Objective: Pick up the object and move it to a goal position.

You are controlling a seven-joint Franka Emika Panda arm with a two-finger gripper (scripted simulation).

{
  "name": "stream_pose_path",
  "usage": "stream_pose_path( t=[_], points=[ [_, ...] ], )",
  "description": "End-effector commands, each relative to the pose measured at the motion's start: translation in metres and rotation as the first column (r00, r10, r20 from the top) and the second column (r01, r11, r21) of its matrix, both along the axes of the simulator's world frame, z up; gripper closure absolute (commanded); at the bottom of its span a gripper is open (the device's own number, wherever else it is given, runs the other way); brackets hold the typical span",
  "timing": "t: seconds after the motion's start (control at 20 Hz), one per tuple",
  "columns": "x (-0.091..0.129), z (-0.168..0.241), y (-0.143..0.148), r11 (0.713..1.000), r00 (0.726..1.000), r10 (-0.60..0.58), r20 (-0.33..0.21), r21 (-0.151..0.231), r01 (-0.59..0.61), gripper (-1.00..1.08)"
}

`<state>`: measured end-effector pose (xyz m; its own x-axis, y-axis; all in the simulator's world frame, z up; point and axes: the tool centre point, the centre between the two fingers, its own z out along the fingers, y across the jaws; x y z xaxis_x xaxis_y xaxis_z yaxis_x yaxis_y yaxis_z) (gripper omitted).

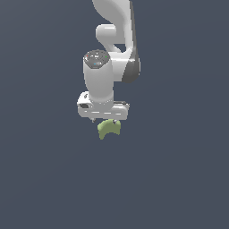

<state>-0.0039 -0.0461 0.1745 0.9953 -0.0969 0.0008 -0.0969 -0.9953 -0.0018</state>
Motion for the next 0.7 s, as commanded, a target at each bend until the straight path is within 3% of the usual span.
stream_pose_path(
  t=[0.0, 0.65],
  points=[
    [-0.0004, -0.0004, 0.0002, 1.000, 1.000, -0.014, 0.000, 0.000, 0.014, -0.92],
    [-0.0050, -0.0061, 0.0039, 0.976, 0.976, -0.216, -0.002, 0.000, 0.216, -0.92]
  ],
)
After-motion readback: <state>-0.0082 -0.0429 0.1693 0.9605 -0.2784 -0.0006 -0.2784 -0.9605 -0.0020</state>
